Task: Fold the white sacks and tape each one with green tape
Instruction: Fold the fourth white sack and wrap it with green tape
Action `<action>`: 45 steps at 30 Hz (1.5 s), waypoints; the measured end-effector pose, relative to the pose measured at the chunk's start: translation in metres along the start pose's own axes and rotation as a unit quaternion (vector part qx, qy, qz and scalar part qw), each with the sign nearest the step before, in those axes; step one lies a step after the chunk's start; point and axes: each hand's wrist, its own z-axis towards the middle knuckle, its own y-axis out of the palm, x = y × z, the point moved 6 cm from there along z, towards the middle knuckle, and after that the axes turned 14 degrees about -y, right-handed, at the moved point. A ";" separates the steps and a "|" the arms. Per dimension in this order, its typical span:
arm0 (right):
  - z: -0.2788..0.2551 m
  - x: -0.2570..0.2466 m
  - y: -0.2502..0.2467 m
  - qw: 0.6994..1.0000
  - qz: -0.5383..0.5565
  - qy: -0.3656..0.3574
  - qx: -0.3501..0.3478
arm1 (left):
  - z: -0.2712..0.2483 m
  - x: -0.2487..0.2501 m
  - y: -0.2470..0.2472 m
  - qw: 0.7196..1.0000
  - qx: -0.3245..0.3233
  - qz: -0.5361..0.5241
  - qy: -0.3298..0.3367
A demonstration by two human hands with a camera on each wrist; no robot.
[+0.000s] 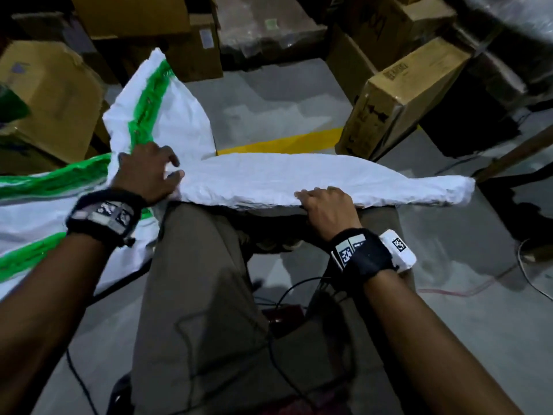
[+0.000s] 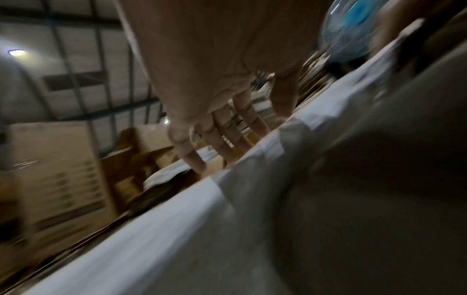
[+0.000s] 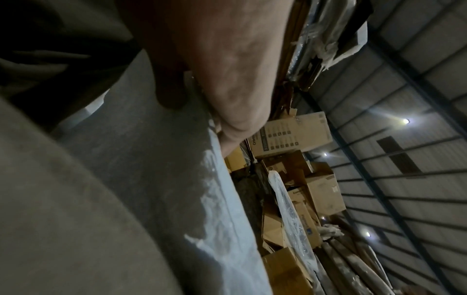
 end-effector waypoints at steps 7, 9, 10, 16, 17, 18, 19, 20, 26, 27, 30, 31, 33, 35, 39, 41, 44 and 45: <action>0.012 0.015 -0.008 1.000 -0.025 -0.002 0.001 | -0.049 0.144 0.035 0.967 -0.054 0.161 0.191; 0.009 0.026 -0.010 1.000 0.013 -0.008 -0.009 | -0.031 0.146 0.033 0.967 -0.078 0.187 0.157; 0.006 0.034 -0.011 0.999 0.041 -0.007 -0.009 | -0.023 0.143 0.033 0.965 -0.089 0.197 0.149; -0.037 0.116 0.001 0.993 0.095 0.052 0.035 | -0.005 0.112 0.023 0.985 -0.064 0.109 0.116; -0.045 0.123 0.004 0.993 0.091 0.049 0.058 | -0.004 0.108 0.020 0.989 -0.051 0.081 0.111; -0.052 0.129 0.006 0.992 0.083 0.043 0.080 | -0.003 0.104 0.019 0.992 -0.035 0.059 0.109; -0.059 0.136 0.009 0.991 0.084 0.046 0.090 | -0.001 0.102 0.019 0.993 -0.023 0.041 0.109; -0.066 0.142 0.010 0.990 0.083 0.056 0.096 | 0.000 0.100 0.020 0.994 -0.015 0.024 0.109; -0.093 0.169 0.025 0.980 0.104 0.086 0.149 | 0.012 0.104 0.029 0.992 -0.037 -0.008 0.120; -0.095 0.171 0.027 0.980 0.100 0.082 0.152 | 0.013 0.102 0.031 0.992 -0.047 -0.007 0.121; -0.106 0.179 0.031 0.982 0.075 0.088 0.152 | 0.013 0.093 0.037 0.988 -0.070 0.018 0.140; -0.111 0.183 0.031 0.982 0.073 0.097 0.144 | 0.012 0.092 0.038 0.986 -0.071 0.023 0.149; -0.116 0.189 0.030 0.980 0.107 0.128 0.105 | 0.010 0.091 0.038 0.984 -0.070 0.026 0.160; -0.113 0.185 0.022 0.970 0.176 0.150 0.077 | 0.012 0.092 0.038 0.985 -0.068 0.028 0.155; -0.065 0.129 -0.021 0.972 0.220 0.054 0.067 | 0.022 0.096 0.038 0.987 -0.105 0.008 0.122; -0.024 0.099 -0.031 0.977 0.209 0.017 0.049 | 0.032 0.097 0.039 0.986 -0.131 0.005 0.104; 0.034 0.081 -0.018 0.984 0.176 0.031 -0.003 | 0.048 0.095 0.042 0.983 -0.175 -0.005 0.058; 0.048 0.078 -0.012 0.984 0.173 0.039 -0.021 | 0.053 0.094 0.044 0.980 -0.196 -0.010 0.044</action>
